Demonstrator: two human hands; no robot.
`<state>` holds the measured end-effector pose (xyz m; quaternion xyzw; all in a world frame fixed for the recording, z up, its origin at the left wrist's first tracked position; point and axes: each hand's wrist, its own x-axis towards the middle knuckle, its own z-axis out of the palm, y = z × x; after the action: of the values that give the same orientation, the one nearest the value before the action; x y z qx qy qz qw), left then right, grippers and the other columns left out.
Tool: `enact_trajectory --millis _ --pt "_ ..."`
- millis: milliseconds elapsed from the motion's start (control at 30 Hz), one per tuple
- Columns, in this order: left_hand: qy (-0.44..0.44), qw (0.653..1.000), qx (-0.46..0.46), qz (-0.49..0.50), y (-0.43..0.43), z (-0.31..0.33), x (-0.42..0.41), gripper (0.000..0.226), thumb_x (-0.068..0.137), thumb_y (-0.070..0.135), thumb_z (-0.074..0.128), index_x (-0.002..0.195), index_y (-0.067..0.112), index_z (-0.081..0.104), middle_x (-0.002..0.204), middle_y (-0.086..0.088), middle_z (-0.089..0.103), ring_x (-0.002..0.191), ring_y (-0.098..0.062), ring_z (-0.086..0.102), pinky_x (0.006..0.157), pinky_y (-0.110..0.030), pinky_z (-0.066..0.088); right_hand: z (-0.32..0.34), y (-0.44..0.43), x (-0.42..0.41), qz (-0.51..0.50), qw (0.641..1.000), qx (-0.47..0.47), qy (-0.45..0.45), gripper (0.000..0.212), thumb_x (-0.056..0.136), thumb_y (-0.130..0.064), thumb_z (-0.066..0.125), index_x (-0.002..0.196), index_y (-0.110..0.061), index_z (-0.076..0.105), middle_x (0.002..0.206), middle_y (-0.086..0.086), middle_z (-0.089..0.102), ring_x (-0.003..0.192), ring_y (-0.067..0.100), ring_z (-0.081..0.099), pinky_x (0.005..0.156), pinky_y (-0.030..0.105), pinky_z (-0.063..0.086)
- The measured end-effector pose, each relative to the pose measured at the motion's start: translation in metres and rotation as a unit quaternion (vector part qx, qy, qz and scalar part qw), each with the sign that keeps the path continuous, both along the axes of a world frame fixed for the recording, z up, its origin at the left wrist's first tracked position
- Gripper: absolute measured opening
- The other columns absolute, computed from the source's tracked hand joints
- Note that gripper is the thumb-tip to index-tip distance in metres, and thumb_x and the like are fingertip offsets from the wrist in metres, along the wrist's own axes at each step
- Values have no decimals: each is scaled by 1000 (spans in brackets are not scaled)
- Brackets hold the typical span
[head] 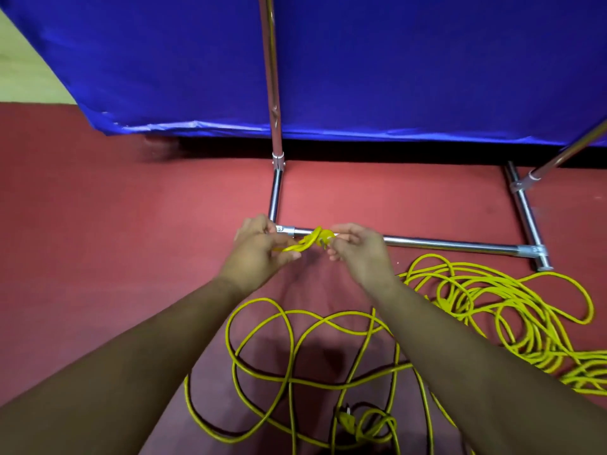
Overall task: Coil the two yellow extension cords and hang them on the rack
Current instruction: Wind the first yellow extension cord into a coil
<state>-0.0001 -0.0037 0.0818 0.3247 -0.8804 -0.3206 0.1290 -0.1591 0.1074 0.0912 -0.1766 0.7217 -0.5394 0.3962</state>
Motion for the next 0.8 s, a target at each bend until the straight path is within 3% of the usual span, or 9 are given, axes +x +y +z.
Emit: enact_trajectory --millis 100,200,267,367,433,567,700,800 --pt "79 992 100 -13 4 69 -13 11 82 30 69 86 21 67 97 0 57 98 -14 52 88 -29 41 71 2 -10 -18 998 -58 22 24 88 10 53 107 -2 61 73 6 64 51 -1 58 53 16 49" --pt "125 973 193 -21 22 144 -18 11 87 20 67 88 11 62 81 -10 65 75 -13 58 72 -36 48 141 14 -7 -33 992 -110 43 24 92 2 54 106 -14 66 82 1 69 69 2 65 60 19 52" --pt "151 964 217 -15 36 187 -16 11 88 15 67 90 7 60 81 -16 67 72 -17 59 69 -41 49 184 28 0 -38 988 -147 14 22 96 -6 53 104 -20 67 91 3 71 81 13 69 68 28 55" --pt "201 946 253 -21 62 241 -8 21 83 8 71 95 9 54 76 -5 63 67 -14 55 63 -34 45 241 53 15 -38 975 -205 -75 14 97 -18 56 109 -14 62 97 10 71 85 27 71 78 39 56" --pt "214 940 263 -22 81 271 -1 32 80 7 74 100 14 49 80 0 63 62 -10 51 59 -28 42 271 72 26 -32 968 -238 -74 20 94 -18 61 112 -10 59 98 13 71 86 28 70 79 40 57" --pt "227 928 295 -31 126 326 17 33 82 12 73 110 18 56 88 -6 65 65 -16 51 59 -28 42 318 109 48 -48 949 -293 -105 19 93 -6 58 113 -5 59 95 18 71 83 28 69 80 40 56" --pt "268 919 289 20 174 354 40 20 93 12 56 112 13 64 70 -2 59 52 -6 52 47 -18 40 340 144 75 -53 932 -314 -174 24 91 -2 54 115 -4 55 101 28 68 86 34 66 85 47 53" --pt "280 910 294 79 198 346 59 15 90 4 59 101 13 65 63 -3 58 45 -3 49 40 -17 38 336 162 101 -51 930 -293 -214 21 88 -2 54 109 -5 54 97 27 68 81 36 65 79 45 56"
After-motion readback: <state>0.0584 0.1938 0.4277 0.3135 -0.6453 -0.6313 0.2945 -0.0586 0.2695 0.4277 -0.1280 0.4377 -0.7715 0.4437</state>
